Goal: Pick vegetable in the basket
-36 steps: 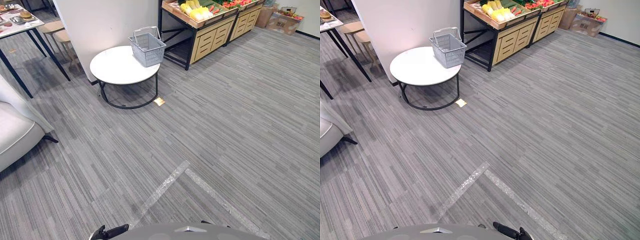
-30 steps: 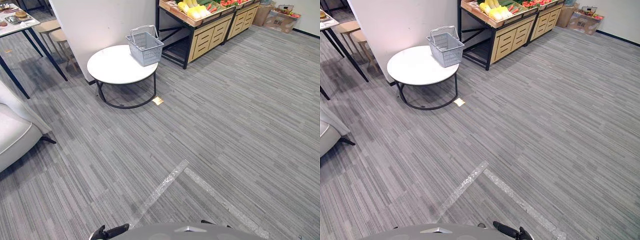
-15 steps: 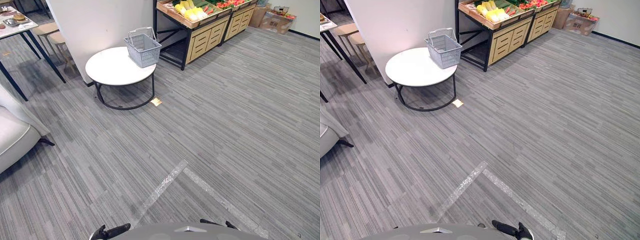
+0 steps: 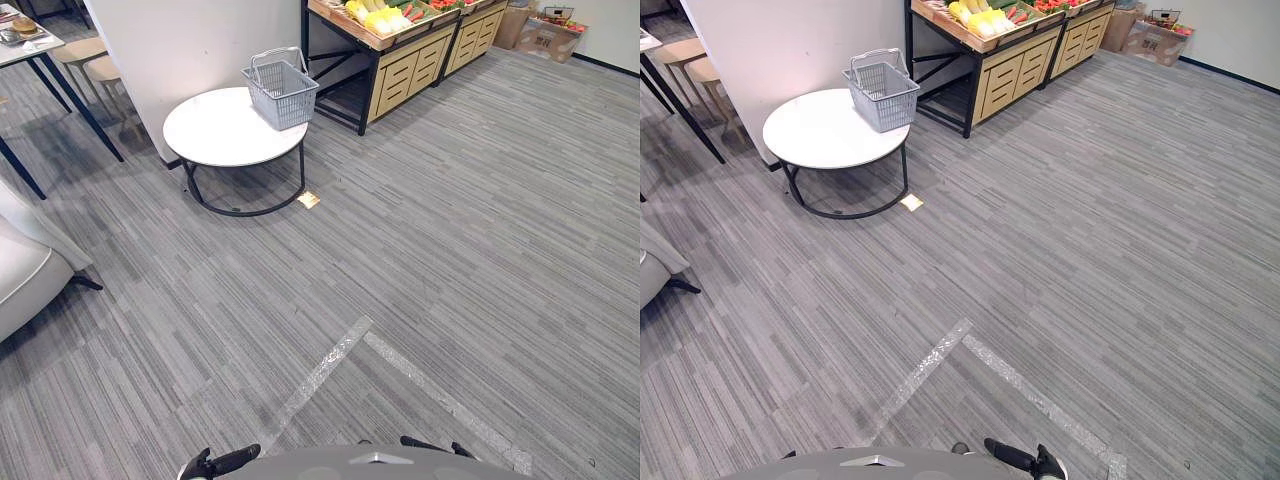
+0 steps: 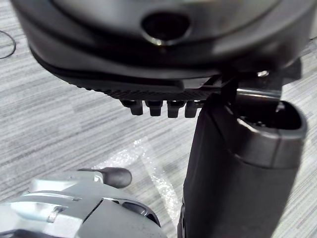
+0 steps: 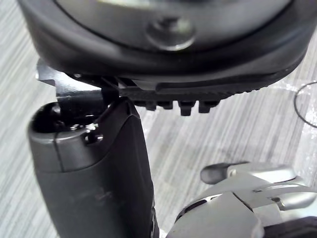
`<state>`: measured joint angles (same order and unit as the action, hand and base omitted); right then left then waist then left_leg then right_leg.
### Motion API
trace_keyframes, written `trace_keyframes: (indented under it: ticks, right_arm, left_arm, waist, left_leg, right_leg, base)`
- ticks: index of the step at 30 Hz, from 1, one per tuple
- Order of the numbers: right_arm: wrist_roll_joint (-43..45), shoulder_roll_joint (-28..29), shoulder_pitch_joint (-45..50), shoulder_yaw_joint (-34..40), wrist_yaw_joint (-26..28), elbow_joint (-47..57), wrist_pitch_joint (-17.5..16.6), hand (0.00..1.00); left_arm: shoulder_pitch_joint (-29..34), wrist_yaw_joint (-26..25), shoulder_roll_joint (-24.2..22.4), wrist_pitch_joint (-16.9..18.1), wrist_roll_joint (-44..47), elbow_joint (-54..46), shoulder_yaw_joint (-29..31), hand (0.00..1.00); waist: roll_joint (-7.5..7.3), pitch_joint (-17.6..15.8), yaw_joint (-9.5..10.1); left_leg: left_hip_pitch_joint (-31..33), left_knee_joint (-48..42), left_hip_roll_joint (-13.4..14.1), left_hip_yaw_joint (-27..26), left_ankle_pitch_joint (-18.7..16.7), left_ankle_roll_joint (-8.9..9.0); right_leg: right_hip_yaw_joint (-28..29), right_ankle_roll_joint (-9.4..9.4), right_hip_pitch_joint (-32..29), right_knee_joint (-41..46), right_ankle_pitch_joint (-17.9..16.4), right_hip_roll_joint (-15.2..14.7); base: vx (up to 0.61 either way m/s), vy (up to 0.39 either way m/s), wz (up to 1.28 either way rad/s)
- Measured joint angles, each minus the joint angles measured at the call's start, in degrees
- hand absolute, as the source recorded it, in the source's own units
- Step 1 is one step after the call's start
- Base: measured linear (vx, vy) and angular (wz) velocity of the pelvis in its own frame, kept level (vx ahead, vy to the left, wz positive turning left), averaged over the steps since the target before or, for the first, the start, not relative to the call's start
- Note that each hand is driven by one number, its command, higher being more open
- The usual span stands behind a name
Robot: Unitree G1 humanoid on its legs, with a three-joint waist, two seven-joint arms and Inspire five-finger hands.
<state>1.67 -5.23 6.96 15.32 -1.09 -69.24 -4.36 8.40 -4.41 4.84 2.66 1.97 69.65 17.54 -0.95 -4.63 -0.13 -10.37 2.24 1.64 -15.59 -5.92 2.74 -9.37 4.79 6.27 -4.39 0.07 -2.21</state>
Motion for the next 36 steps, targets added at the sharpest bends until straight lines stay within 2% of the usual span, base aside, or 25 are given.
trace_keyframes:
  ticks: [1,3,4,5,6,7,9,10,13,14,16,18,20,21,22,23,25,26,27,28,30,32,33,35,36]
  right_arm:
    - [-0.1,0.0,-0.1,-0.3,-0.1,0.6,-0.2,1.00]
    - [-0.2,0.0,-0.8,-0.2,-0.1,1.0,-0.2,1.00]
    - [-0.2,0.0,-1.3,0.0,-0.2,1.3,-0.2,1.00]
    - [-0.2,0.2,-1.5,0.1,-0.3,1.7,-0.2,1.00]
    - [-0.2,0.6,-2.3,1.2,-0.4,2.2,-0.3,1.00]
    - [-0.2,0.8,-2.5,1.8,-0.5,2.4,-0.4,1.00]
    - [0.0,1.1,-2.8,3.2,-0.6,2.6,-0.8,1.00]
    - [-0.1,0.6,-2.8,3.7,-0.6,2.7,-1.0,1.00]
    - [-0.3,0.3,-2.6,3.2,-1.0,4.2,-0.7,1.00]
    - [-0.8,0.2,-2.6,2.2,-1.3,5.0,-0.5,1.00]
    - [-0.8,0.1,-3.2,2.2,-1.9,4.8,-0.2,1.00]
    - [-0.8,0.0,-3.4,2.1,-2.2,4.7,0.2,1.00]
    - [-0.8,-0.5,-3.5,1.2,-2.4,4.8,0.2,1.00]
    - [-0.8,-0.8,-3.5,0.5,-2.4,4.8,0.2,1.00]
    - [-0.8,-1.1,-3.8,-0.6,-2.6,4.7,0.2,1.00]
    - [-0.8,-1.0,-4.1,-1.3,-3.0,4.6,0.2,1.00]
    - [-0.9,-0.8,-5.3,-0.9,-2.9,3.1,0.1,1.00]
    - [-1.2,0.1,-5.7,0.2,-2.0,2.5,0.0,1.00]
    - [-1.3,0.8,-5.5,0.5,-2.0,2.3,0.0,1.00]
    - [-1.3,1.3,-5.8,0.9,-1.9,1.4,0.0,1.00]
    - [-1.3,1.4,-5.7,1.6,-1.4,1.6,0.0,1.00]
    - [-1.4,0.7,-5.4,2.4,-1.0,2.0,0.1,1.00]
    - [-1.4,0.5,-5.2,2.1,-0.9,2.2,0.2,1.00]
    - [-1.3,0.4,-4.7,2.0,-0.8,2.8,0.1,1.00]
    - [-1.3,0.3,-4.4,2.0,-0.8,3.1,0.0,1.00]
  left_arm:
    - [-0.1,0.0,-0.3,0.1,-0.1,-0.2,1.6,1.00]
    - [-0.5,-0.1,-0.5,0.1,-0.1,-0.5,3.0,1.00]
    - [-1.3,-0.4,-0.4,0.2,0.0,-0.5,3.7,1.00]
    - [-1.8,-0.5,-0.4,0.2,0.3,-0.6,3.9,1.00]
    - [-2.7,-0.4,-0.4,0.8,0.7,-1.3,4.9,1.00]
    - [-3.2,-0.4,-0.5,1.0,1.1,-1.4,5.4,1.00]
    - [-4.1,-0.1,-0.5,1.4,3.8,-2.7,5.5,1.00]
    - [-4.1,0.2,-1.4,1.9,4.6,-3.7,6.4,1.00]
    - [-4.1,1.2,-2.9,2.2,4.7,-4.7,8.8,1.00]
    - [-4.1,1.6,-3.1,2.3,5.0,-5.4,9.3,1.00]
    - [-4.1,2.2,-3.4,2.3,7.2,-5.5,9.3,1.00]
    - [-4.1,2.3,-3.3,2.3,9.2,-5.6,9.3,1.00]
    - [-3.9,1.4,-3.9,2.4,9.1,-6.3,9.3,1.00]
    - [-3.9,1.0,-3.9,2.4,9.1,-6.3,9.4,1.00]
    - [-3.9,0.8,-3.9,2.4,9.1,-6.2,10.4,1.00]
    - [-3.9,0.9,-4.1,2.5,9.1,-6.2,10.6,1.00]
    - [-3.8,0.7,-3.8,3.0,9.1,-6.1,11.8,1.00]
    - [-3.7,0.6,-3.4,3.2,8.9,-5.4,12.6,1.00]
    - [-3.6,0.6,-2.8,3.1,8.8,-4.7,12.5,1.00]
    - [-3.4,0.6,-2.1,2.6,8.7,-3.8,12.1,1.00]
    - [-3.5,0.3,-0.9,1.3,8.1,-1.9,9.6,1.00]
    - [-3.4,0.1,0.1,0.9,5.2,-1.0,5.1,1.00]
    - [-3.3,0.0,0.9,0.9,4.1,-0.8,2.4,1.00]
    - [-3.3,-0.1,1.1,0.8,4.1,-0.4,0.9,1.00]
    - [-3.2,0.0,1.1,0.8,4.1,-0.4,0.3,1.00]
  waist:
    - [0.71,-0.8,-0.05]
    - [-0.04,-2.0,-0.07]
    - [0.13,-2.4,-0.08]
    - [-0.47,-2.9,0.01]
    - [-0.21,-5.0,0.02]
    - [-0.70,-5.2,-0.02]
    - [-0.44,-6.8,-0.09]
    - [0.63,-7.6,-0.09]
    - [2.00,-8.1,-0.08]
    - [1.98,-8.1,-0.01]
    - [1.80,-8.2,0.07]
    - [1.55,-8.4,0.56]
    - [1.66,-8.3,0.91]
    - [1.85,-8.3,0.95]
    - [1.84,-8.3,1.25]
    - [1.21,-7.9,1.58]
    - [0.36,-6.6,1.62]
    - [-0.69,-5.3,1.56]
    - [-1.54,-4.2,1.53]
    - [-2.44,-3.1,1.81]
    - [-2.21,-2.4,1.05]
    - [-1.69,-2.3,0.36]
    - [-1.51,-2.5,-0.24]
    - [-1.15,-2.6,-0.64]
    - [-0.75,-2.8,-0.56]
  left_leg:
    - [0.1,-0.2,0.0,-0.1,0.0,0.00]
    - [1.2,-1.4,0.1,-0.2,-0.2,0.02]
    - [3.5,-3.5,0.3,-0.2,-0.9,0.03]
    - [4.4,-5.1,0.4,-0.2,-1.5,-0.14]
    - [7.5,-10.6,1.2,-0.1,-3.5,0.15]
    - [9.1,-13.7,1.8,-0.1,-4.4,0.34]
    - [16.4,-29.7,4.0,0.7,-5.8,1.71]
    - [19.9,-38.8,5.6,1.9,-5.5,1.70]
    - [24.7,-51.8,7.1,4.0,-2.1,0.84]
    - [26.1,-54.3,7.1,4.3,-2.6,0.57]
    - [28.1,-51.5,7.0,4.0,-6.1,0.33]
    - [28.9,-42.7,7.0,3.1,-6.5,0.45]
    - [28.7,-25.4,7.6,3.3,-2.3,1.06]
    - [28.5,-21.3,8.1,3.6,-0.9,1.33]
    - [28.5,-19.2,9.0,3.2,4.2,2.81]
    - [28.8,-21.8,8.1,1.3,6.3,0.76]
    - [30.5,-26.6,7.6,-1.5,0.3,-0.65]
    - [30.6,-28.6,6.6,-3.2,-3.0,-2.15]
    - [30.3,-28.4,5.5,-3.8,-3.6,-2.26]
    - [29.0,-28.0,4.3,-5.7,-4.4,-3.39]
    - [23.9,-25.4,1.1,-6.5,-5.7,-5.19]
    - [16.8,-19.7,-2.4,-6.7,-6.2,-6.30]
    - [11.6,-16.4,-4.3,-6.4,-6.2,-6.50]
    - [7.3,-14.0,-4.9,-5.6,-6.2,-6.54]
    - [4.1,-12.0,-5.2,-5.3,-6.2,-6.53]
  right_leg:
    - [0.0,-0.69,-0.4,1.1,-0.5,-0.1]
    - [0.1,-2.99,-3.4,5.6,-2.4,-0.5]
    - [0.1,-3.42,-5.9,8.8,-3.6,-0.8]
    - [0.1,-3.44,-6.9,10.0,-4.1,-1.0]
    - [0.1,-3.98,-8.8,13.0,-5.5,-1.2]
    - [-0.1,-3.94,-9.3,14.0,-6.2,-1.2]
    - [-0.6,-4.78,-9.9,16.3,-8.4,-1.7]
    - [-1.1,-4.84,-9.1,18.0,-9.7,-1.6]
    - [-1.2,-5.07,-7.7,21.9,-12.9,-2.0]
    - [-1.3,-5.09,-7.1,22.4,-13.7,-2.6]
    - [-0.8,-5.06,-6.9,22.4,-13.9,-3.7]
    - [0.3,-3.99,-6.8,22.4,-14.6,-5.4]
    - [1.7,-1.63,-6.0,22.0,-16.0,-7.7]
    - [2.3,-1.05,-5.8,21.8,-16.4,-8.0]
    - [3.7,0.10,-5.1,21.0,-17.1,-8.9]
    - [5.8,0.36,-3.7,18.1,-17.2,-10.3]
    - [8.2,0.65,-2.5,15.6,-16.9,-11.4]
    - [10.9,1.37,-2.2,18.5,-14.6,-11.8]
    - [11.6,1.23,-2.1,19.8,-12.3,-11.9]
    - [10.9,1.05,-2.3,20.5,-10.9,-13.0]
    - [12.5,0.69,-4.2,28.2,-6.0,-15.2]
    - [13.1,-2.16,-11.6,47.7,4.9,-17.2]
    - [12.4,-3.52,-16.9,62.3,7.0,-17.7]
    - [9.8,-5.08,-19.3,68.7,5.3,-17.1]
    - [7.1,-5.49,-20.5,71.0,1.9,-16.5]
  base:
    - [-0.06,-0.030,-0.02]
    - [-0.08,-0.027,-0.01]
    - [-0.08,-0.034,-0.01]
    - [-0.08,-0.063,0.04]
    - [-0.07,-0.061,0.08]
    - [-0.08,-0.068,0.17]
    - [-0.10,-0.083,0.24]
    - [-0.07,-0.064,0.19]
    - [0.04,0.042,0.11]
    - [0.12,0.065,0.09]
    - [0.14,0.109,0.02]
    - [0.16,0.187,-0.14]
    - [0.28,0.367,-0.24]
    - [0.27,0.375,-0.39]
    - [0.37,0.468,-0.51]
    - [0.40,0.472,-0.55]
    - [0.52,0.423,-0.53]
    - [0.54,0.308,-0.45]
    - [0.55,0.266,-0.42]
    - [0.51,0.254,-0.35]
    - [0.46,0.278,-0.17]
    - [0.43,0.294,0.26]
    - [0.35,0.234,0.36]
    - [0.31,0.155,0.26]
    - [0.39,0.150,0.17]
